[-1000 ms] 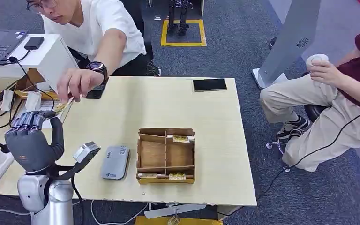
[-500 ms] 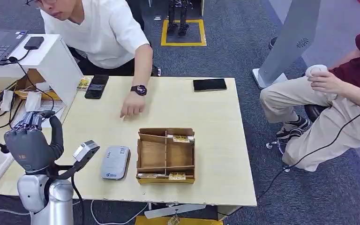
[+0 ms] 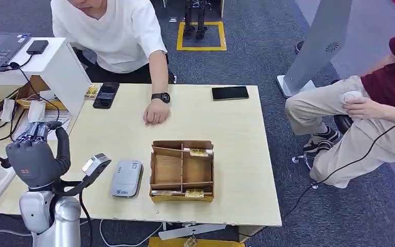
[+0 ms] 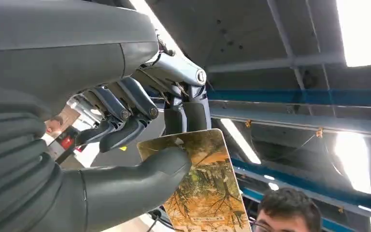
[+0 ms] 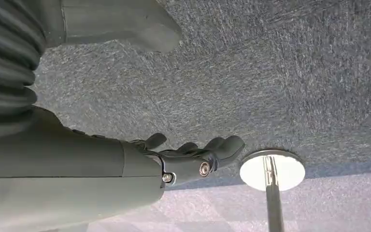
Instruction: Pass the card to the sensor for recognition and then transmit it.
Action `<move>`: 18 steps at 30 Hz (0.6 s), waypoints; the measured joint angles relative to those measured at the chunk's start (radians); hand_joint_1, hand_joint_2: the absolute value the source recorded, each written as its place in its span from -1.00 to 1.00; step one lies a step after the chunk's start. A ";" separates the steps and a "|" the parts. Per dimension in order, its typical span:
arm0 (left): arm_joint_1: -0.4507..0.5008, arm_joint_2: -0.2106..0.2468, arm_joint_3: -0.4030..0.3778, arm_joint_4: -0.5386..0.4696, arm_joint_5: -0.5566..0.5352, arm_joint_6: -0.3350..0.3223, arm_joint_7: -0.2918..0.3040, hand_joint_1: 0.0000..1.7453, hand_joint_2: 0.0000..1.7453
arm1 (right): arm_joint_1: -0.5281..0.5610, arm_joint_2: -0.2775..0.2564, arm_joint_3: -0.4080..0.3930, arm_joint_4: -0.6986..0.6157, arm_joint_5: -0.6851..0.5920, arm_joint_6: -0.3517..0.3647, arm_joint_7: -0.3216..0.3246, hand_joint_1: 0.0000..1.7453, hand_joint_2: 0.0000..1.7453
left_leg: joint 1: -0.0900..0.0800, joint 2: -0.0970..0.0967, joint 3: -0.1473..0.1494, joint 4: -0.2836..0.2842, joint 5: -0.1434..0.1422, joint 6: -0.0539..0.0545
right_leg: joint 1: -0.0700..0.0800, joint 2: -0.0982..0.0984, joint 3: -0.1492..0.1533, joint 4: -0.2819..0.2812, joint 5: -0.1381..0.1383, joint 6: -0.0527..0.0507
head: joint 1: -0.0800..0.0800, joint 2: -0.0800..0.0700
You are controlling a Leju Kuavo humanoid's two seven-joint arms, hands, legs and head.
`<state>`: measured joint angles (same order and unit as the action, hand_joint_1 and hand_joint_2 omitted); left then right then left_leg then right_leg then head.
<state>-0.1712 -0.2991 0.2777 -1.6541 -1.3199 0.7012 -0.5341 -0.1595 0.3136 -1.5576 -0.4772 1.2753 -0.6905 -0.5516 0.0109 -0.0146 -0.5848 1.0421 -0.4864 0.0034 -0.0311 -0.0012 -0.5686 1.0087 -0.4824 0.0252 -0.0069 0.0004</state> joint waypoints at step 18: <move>0.035 0.000 0.101 0.010 -0.096 0.000 0.066 1.00 1.00 | 0.009 0.000 0.000 0.001 -0.049 0.000 0.013 -1.00 1.00 | 0.000 0.000 -0.001 0.000 0.000 0.000 | 0.000 0.000 0.000 0.000 0.000 0.000 | 0.000 0.000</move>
<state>-0.1362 -0.2995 0.3792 -1.6438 -1.4164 0.7012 -0.4681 -0.1502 0.3136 -1.5576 -0.4765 1.2264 -0.6905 -0.5386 0.0109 -0.0151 -0.5855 1.0421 -0.4864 0.0034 -0.0311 -0.0017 -0.5686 1.0087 -0.4825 0.0253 -0.0069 0.0004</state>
